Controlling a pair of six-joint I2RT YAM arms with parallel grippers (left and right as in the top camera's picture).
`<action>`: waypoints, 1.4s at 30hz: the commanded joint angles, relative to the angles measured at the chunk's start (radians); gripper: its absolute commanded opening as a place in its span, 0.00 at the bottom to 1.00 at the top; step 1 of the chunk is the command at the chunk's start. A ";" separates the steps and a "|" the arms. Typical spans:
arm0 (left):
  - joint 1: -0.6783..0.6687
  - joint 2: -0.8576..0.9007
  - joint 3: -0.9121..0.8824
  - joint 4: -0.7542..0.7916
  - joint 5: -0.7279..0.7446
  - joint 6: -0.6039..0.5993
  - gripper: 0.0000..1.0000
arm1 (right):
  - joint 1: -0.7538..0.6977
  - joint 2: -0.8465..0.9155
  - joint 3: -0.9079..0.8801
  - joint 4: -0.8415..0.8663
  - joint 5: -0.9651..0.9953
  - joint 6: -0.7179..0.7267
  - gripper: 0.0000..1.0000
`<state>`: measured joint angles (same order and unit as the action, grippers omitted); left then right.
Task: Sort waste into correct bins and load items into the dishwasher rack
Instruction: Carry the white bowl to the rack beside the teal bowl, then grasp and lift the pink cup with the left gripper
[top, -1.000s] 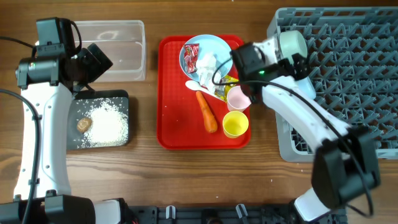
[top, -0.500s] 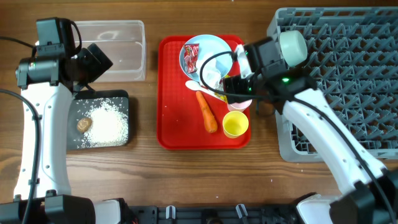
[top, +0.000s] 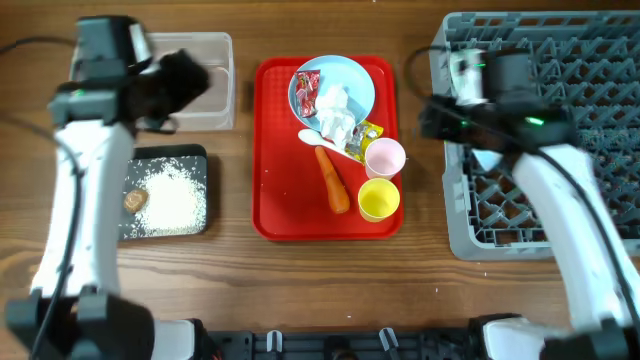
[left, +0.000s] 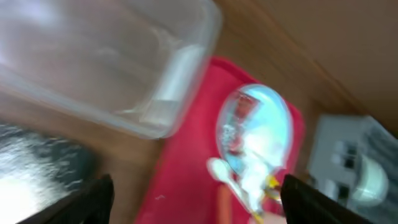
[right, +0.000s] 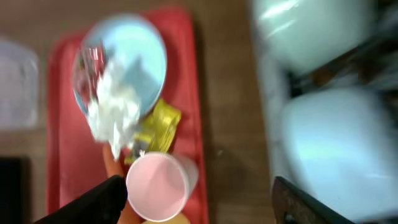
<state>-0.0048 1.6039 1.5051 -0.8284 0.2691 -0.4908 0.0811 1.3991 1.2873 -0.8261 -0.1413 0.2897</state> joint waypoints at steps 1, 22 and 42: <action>-0.225 0.149 0.000 0.090 0.127 0.039 0.88 | -0.136 -0.108 0.029 -0.018 -0.014 -0.047 0.78; -0.648 0.369 0.000 0.213 -0.120 0.099 0.68 | -0.311 -0.129 0.029 -0.116 -0.017 -0.124 0.79; -0.675 0.417 0.001 0.211 -0.130 0.094 0.04 | -0.311 -0.129 0.029 -0.137 -0.017 -0.131 0.77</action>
<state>-0.6857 2.0247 1.5002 -0.6216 0.1547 -0.4011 -0.2310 1.2640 1.3064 -0.9619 -0.1532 0.1772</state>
